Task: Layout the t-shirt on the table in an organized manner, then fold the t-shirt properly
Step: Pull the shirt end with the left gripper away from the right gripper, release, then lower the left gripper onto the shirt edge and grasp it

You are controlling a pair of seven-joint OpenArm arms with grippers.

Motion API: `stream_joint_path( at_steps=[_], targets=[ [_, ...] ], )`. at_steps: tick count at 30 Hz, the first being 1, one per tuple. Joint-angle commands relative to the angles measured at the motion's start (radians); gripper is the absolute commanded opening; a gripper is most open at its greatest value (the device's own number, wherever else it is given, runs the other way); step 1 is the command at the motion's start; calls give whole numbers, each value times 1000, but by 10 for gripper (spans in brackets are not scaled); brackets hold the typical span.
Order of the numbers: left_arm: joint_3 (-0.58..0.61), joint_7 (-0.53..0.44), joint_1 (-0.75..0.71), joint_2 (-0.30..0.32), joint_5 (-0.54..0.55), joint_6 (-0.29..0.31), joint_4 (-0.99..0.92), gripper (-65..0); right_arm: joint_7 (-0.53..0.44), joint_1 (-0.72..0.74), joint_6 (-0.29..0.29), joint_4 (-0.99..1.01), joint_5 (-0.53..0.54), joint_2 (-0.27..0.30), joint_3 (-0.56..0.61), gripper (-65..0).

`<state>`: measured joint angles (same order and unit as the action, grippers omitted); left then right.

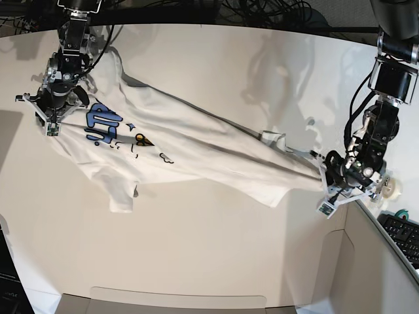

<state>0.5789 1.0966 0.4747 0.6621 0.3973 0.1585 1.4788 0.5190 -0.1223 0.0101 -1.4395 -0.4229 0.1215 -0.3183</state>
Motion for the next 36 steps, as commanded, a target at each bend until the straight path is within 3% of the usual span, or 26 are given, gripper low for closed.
stream_joint_path(
  at_steps=[1,4,10,14,18,22,24,27,32,36],
  targets=[
    [25,-6,45,25,-13,-7,9,-637,97,-12,-23,13,6,2,-6,-650],
    [31,-14,49,28,-13,-7,21,-588,97,2,-23,-17,-43,0,-8,-650],
    [-204,-11,-107,29,-14,-7,213,-470,102,54,-23,-22,-92,2,-14,-650],
    [-319,-3,-187,48,-14,-7,316,-458,103,82,-23,-28,-132,-1,-15,-642],
    [-412,-3,-275,110,-14,-7,388,-457,103,94,-22,-28,-158,-4,-12,-561],
    [-460,-5,-314,153,-13,-7,420,-457,103,92,-22,-30,-153,-19,-9,-531],
    [-515,-19,-316,118,-13,-9,423,-458,100,88,-22,-59,-153,-46,-9,-531],
    [-557,-54,-282,-2,-13,-7,417,-457,102,75,-22,-136,-158,-112,-6,-531],
    [-429,-52,-98,-164,-13,-7,270,-455,103,63,-22,-208,-159,-190,-6,-531],
    [-368,-65,49,-292,-13,-7,-8,-455,102,37,-22,-206,-158,-197,-6,-531]
  ],
)
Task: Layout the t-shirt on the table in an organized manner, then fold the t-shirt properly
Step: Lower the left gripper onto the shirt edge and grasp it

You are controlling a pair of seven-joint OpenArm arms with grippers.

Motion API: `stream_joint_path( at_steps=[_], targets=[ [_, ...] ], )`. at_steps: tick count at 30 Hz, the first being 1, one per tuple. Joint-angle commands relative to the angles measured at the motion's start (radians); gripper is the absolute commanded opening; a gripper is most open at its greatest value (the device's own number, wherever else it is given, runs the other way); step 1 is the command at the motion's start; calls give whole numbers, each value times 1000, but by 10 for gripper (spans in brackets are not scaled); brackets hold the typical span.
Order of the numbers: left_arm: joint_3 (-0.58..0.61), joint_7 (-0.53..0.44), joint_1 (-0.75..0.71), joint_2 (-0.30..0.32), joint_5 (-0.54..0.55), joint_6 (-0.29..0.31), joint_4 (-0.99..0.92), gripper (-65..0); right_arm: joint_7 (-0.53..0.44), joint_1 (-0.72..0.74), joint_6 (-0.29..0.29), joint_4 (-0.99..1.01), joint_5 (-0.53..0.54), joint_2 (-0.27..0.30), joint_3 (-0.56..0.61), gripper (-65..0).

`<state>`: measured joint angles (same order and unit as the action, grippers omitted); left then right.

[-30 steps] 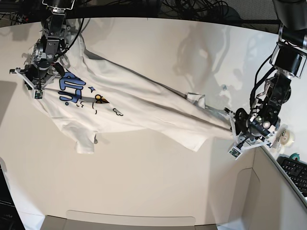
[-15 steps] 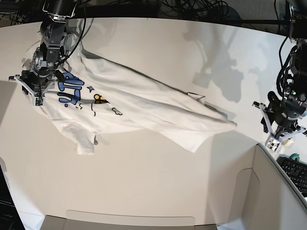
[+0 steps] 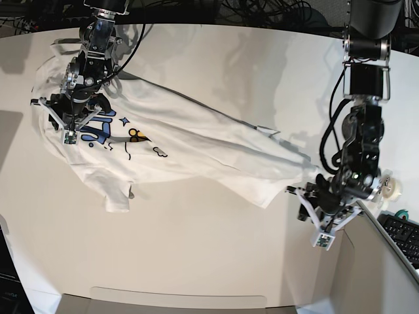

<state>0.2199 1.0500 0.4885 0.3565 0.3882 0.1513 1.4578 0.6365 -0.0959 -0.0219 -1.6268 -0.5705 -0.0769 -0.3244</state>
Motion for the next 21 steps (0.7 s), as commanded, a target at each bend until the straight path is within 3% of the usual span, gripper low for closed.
stream_joint_path(
  at_steps=[1,4,9,13,21],
  targets=[
    [-9,-24,68,-15,-2,0,-56,-455,-16,3,10,-19,-10,1,0,-531],
    [-9,-81,152,-75,-2,0,-263,-455,-16,-9,10,-19,-9,1,1,-531],
    [-9,-150,252,-124,1,0,-535,-427,-16,-25,10,-16,-9,2,1,-531],
    [-9,-164,295,-164,2,0,-641,-389,-20,-34,10,-14,-6,6,1,-531],
    [-9,-162,306,-213,2,0,-693,-386,-16,-37,10,-14,-6,1,43,-531]
  ],
)
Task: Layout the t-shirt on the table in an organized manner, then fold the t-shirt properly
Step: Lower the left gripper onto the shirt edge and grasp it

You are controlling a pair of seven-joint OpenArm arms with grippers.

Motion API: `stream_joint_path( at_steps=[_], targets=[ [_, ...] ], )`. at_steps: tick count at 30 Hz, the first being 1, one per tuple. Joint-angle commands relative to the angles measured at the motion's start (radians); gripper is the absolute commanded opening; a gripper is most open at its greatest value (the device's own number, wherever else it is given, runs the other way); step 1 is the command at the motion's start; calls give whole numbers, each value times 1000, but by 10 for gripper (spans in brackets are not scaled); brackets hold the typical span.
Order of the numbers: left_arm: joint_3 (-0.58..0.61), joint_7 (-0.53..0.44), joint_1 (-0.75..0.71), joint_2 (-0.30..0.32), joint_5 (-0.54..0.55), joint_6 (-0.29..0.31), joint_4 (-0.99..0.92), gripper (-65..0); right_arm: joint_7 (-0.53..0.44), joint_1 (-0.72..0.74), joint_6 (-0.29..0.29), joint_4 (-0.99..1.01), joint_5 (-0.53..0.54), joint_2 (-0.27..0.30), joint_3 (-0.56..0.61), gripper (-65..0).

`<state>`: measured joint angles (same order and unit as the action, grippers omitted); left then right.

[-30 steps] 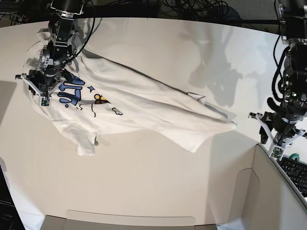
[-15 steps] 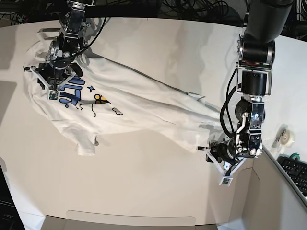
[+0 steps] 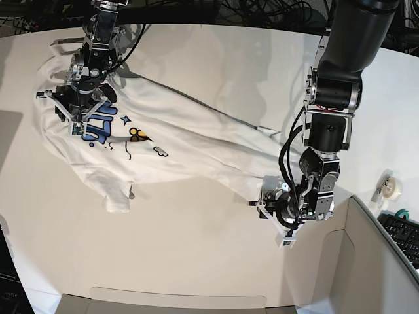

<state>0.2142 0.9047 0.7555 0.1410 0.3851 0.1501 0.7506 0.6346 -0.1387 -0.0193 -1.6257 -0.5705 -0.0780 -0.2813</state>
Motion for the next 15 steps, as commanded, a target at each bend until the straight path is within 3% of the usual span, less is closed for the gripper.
stream_joint_path(
  at_steps=[1,9,15],
  targets=[
    [-2,-17,39,-1,5,1,14,-385,-15,1,8,-15,-6,2,0,-531],
    [-2,-28,40,-1,5,3,13,-370,-19,-2,8,-15,-4,2,0,-531],
    [-3,-28,37,-2,5,3,13,-211,-19,-5,6,-15,-4,7,0,-531]
  ],
)
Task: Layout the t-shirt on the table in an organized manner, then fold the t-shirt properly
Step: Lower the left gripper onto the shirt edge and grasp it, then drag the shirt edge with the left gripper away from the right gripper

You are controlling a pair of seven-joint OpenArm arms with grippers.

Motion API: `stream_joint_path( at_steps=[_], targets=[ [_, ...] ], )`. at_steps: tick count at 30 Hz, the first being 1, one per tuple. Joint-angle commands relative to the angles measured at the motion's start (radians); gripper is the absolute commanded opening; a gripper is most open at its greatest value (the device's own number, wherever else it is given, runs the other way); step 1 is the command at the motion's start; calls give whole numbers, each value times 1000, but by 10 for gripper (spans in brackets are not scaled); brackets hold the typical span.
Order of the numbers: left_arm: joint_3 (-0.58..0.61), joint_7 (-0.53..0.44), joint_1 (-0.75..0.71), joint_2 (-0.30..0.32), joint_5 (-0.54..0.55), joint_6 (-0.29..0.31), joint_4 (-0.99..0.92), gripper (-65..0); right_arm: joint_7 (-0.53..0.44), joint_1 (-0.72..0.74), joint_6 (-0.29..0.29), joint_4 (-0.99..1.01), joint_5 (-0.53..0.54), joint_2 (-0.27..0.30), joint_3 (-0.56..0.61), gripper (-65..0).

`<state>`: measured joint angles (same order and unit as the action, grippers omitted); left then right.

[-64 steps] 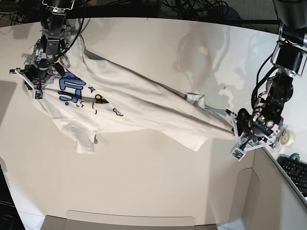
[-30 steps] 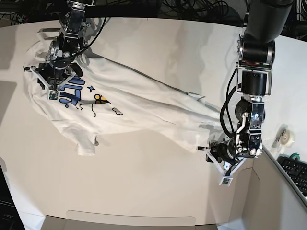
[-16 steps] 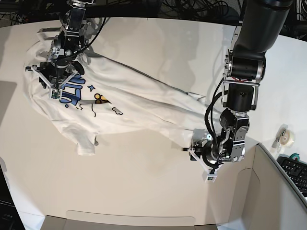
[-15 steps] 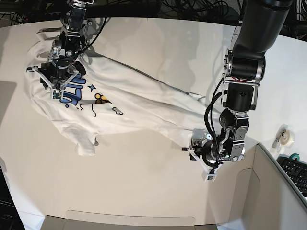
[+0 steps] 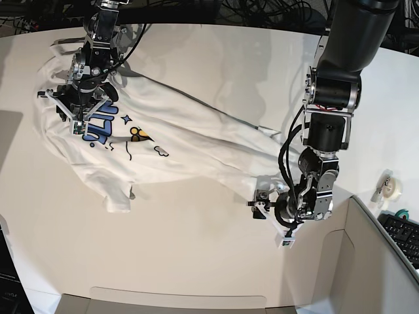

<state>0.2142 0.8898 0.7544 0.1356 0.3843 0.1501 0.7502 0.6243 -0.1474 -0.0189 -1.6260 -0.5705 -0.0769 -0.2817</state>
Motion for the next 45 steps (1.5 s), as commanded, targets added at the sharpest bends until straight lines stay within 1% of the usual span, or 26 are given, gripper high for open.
stream_joint_path(
  at_steps=[1,5,11,12,16,18,20,25,26,28,33,38,42,44,45],
  targets=[
    [-3,-13,37,3,6,3,13,-204,-8,2,6,-15,-4,6,0,-531],
    [-12,-19,17,2,6,3,13,-211,-8,2,6,-15,-4,6,0,-531],
    [-9,-105,-11,-3,8,3,-8,-232,-10,-4,6,-15,-4,2,0,-531],
    [-11,-122,-11,-17,8,3,-21,-232,-10,-4,6,-15,-4,2,0,-531],
    [-12,-163,-11,-29,8,3,-77,-232,-10,-5,6,-15,-4,4,0,-531],
    [-12,-182,-11,-49,8,3,-88,-232,-10,-5,6,-15,-4,4,0,-531],
    [-8,-186,-11,-60,8,3,-88,-232,-10,-5,6,-15,-4,6,0,-531],
    [-3,-189,-13,-63,6,3,-97,-238,-10,-5,6,-15,-4,6,0,-531],
    [-3,-189,-13,-63,6,3,-103,-251,-10,-5,6,-15,-4,6,0,-531],
    [-3,-191,-13,-63,6,3,-114,-301,-10,-5,6,-15,-4,6,0,-531],
    [-2,-192,-36,-61,3,3,-116,-443,-10,-5,6,-15,-4,2,0,-531],
    [-3,-192,-42,-61,3,3,-114,-650,-10,-5,6,-15,-4,2,0,-531],
    [-12,-183,-52,-58,6,3,-79,-650,-10,-5,6,-13,-4,4,0,-531],
    [-12,-177,-74,-57,6,3,-16,-650,-10,-5,6,-12,-4,7,0,-531],
    [-12,-157,-85,-55,6,3,29,-650,-10,-5,6,-12,-4,7,0,-531]
  ],
)
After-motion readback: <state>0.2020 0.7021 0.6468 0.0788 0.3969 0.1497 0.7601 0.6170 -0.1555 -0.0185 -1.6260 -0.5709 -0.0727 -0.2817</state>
